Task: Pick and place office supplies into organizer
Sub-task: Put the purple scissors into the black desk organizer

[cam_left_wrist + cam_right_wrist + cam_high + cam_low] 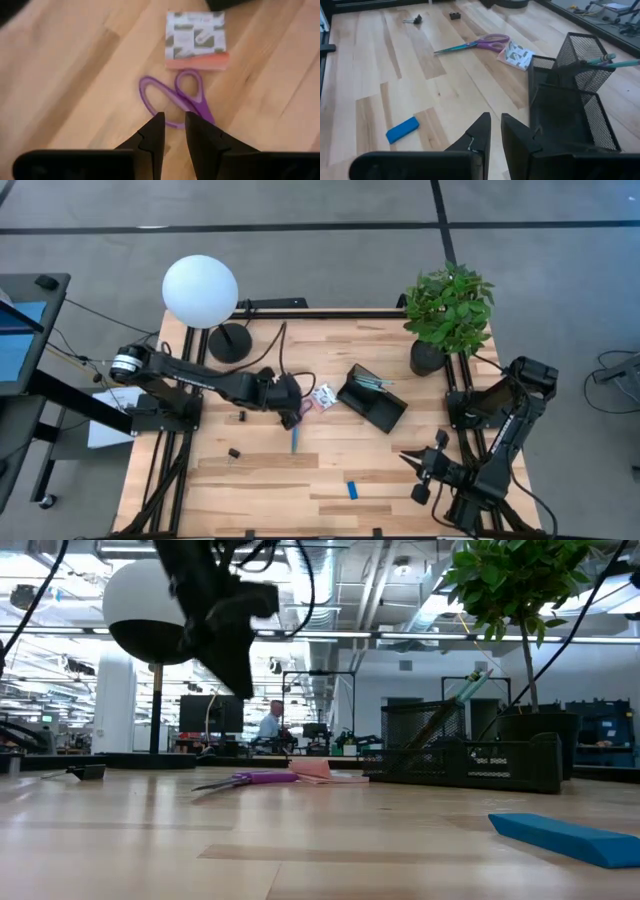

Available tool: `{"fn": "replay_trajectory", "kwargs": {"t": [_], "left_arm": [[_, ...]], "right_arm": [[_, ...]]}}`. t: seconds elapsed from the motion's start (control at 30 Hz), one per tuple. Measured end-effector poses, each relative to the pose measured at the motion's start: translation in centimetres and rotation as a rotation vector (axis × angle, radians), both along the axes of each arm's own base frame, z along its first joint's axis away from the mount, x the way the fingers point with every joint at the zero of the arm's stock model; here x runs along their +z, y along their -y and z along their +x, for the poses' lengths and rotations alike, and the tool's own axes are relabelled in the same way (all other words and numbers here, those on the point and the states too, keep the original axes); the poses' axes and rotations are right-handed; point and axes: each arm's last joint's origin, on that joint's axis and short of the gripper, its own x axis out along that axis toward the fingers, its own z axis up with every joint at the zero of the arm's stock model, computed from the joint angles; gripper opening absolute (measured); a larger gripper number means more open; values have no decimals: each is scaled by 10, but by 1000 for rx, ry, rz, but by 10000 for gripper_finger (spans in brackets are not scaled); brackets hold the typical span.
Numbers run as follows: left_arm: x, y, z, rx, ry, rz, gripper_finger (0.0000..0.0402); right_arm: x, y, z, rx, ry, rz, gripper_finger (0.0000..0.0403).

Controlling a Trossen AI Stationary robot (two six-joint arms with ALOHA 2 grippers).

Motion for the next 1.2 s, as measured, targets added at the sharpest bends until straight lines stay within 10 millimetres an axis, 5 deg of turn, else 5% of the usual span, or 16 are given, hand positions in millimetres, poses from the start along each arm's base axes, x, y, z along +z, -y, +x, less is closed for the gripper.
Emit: {"fn": "replay_trajectory", "kwargs": {"t": [0.47, 0.77, 1.2], "left_arm": [[-45, -57, -13, 28, 31, -144, 101], [-60, -58, -19, 23, 62, -133, 150], [-72, -51, -22, 43, 153, -123, 153]], "right_arm": [[0, 9, 7, -5, -69, -90, 40], [0, 17, 16, -51, -89, -104, 40], [0, 33, 37, -149, -80, -93, 40]]}}
